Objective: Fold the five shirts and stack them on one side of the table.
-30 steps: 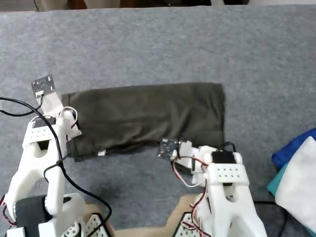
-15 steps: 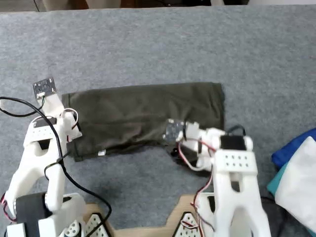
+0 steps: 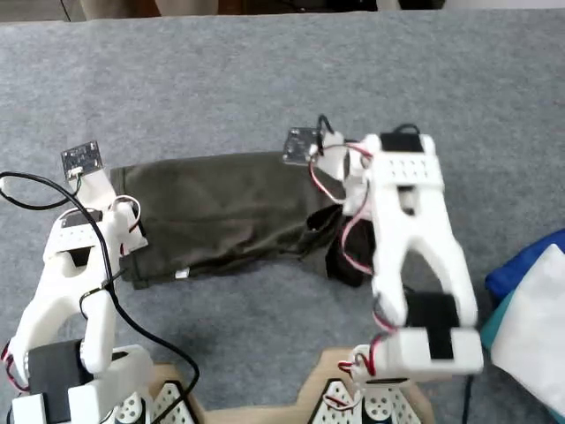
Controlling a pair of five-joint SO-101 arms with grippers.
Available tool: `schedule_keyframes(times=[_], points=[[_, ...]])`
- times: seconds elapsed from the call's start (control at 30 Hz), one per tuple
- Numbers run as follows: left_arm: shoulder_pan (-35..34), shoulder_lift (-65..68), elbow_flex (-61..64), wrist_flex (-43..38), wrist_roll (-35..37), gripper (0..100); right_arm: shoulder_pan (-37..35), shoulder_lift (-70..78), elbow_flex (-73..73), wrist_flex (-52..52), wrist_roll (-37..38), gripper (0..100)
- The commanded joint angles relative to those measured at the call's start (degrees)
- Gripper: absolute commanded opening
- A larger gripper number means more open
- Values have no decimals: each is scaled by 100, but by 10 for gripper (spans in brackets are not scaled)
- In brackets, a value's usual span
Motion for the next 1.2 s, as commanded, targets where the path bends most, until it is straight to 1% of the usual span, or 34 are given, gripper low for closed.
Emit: schedule_keyframes(times=[0.0, 0.13, 0.23, 0.3, 0.43, 0.5, 0.73, 0.83, 0.9, 0.97, 1.03, 1.17], points=[[-9, -13, -220, -79, -18, 20, -127, 488, -708, -18, 132, 5], [-9, -13, -220, -79, -18, 20, -84, 796, -848, -167, 316, 5], [-9, -13, -220, -79, -18, 20, 57, 980, -822, -510, 369, 10], [-9, -13, -220, -79, -18, 20, 145, 1077, -831, -615, 369, 68], [-9, -13, -220, -79, -18, 20, 286, 1059, -840, -589, 343, 239], [-9, -13, -220, -79, -18, 20, 347, 813, -804, -536, 343, 281], [0, -13, -220, -88, -149, 20, 453, -444, -453, -53, 334, 238], [0, -13, -220, -88, -158, 20, 505, -1033, -84, -26, 167, 188], [0, -13, -220, -88, -158, 20, 532, -1402, 242, 44, 176, 148], [0, -13, -220, -88, -158, 20, 532, -1754, 646, 334, 264, 127], [0, -13, -220, -88, -158, 20, 541, -2097, 1174, 492, 360, 148], [0, -13, -220, -88, -158, 20, 576, -2949, 2308, 475, 431, 246]])
